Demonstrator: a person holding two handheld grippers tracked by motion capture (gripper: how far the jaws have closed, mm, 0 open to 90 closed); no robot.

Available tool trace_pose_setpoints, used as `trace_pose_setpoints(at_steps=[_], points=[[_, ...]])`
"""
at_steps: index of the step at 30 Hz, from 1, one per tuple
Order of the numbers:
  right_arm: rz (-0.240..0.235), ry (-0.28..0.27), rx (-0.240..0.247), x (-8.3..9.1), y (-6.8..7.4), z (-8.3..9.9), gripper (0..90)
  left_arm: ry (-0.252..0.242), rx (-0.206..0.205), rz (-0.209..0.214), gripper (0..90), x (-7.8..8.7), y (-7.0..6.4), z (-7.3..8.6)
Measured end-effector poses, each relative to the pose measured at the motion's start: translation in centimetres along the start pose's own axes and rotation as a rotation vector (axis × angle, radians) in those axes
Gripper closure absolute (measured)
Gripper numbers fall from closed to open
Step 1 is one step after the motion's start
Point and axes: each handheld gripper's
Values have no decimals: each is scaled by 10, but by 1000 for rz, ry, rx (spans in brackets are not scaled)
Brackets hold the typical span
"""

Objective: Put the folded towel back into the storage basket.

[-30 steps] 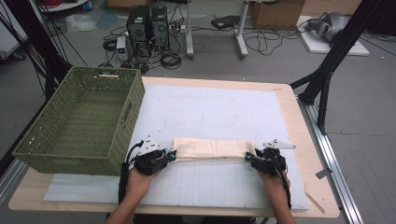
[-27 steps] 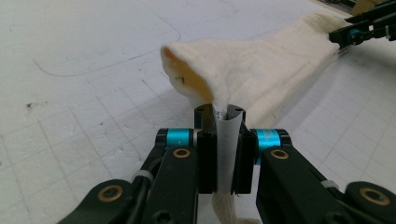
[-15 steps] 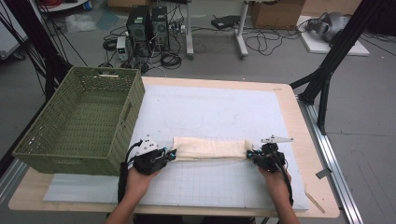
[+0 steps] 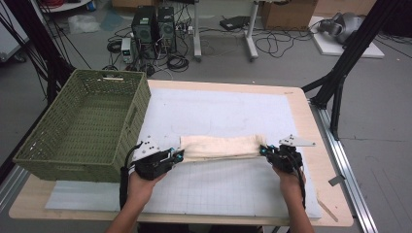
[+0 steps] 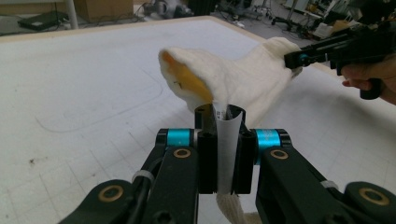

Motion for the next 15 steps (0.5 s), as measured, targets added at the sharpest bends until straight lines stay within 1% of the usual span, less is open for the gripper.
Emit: trace_pose_setpoints(at_steps=[1, 2, 3, 5, 8, 11, 14, 15], points=[[0, 0, 0, 0, 0, 0, 829, -6, -10, -5, 837, 2, -1, -2], [-8, -7, 32, 1, 1, -8, 829, -8, -23, -12, 838, 4, -1, -5], [-8, -7, 32, 1, 1, -8, 829, -11, -41, -21, 838, 5, -2, -7], [-14, -29, 50, 1, 2, -17, 829, -12, -73, -40, 837, 9, -2, -10], [-21, -57, 71, 0, 4, -33, 829, -28, -78, -48, 837, 15, -2, -15], [-28, -62, 83, -4, 7, -49, 829, -49, -81, -55, 837, 21, -1, -20], [-29, -62, 114, -10, 11, -66, 829, -67, -89, -64, 838, 28, -1, -26], [-31, -66, 118, -14, 15, -75, 829, -73, -91, -69, 838, 30, -2, -27]])
Point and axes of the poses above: each handheld gripper's, and its own axes: x roughly backward along the jaws, z roughly out of its underside, y roughly to its left, and after that the axes turned 7 degrees about -x, right-handed
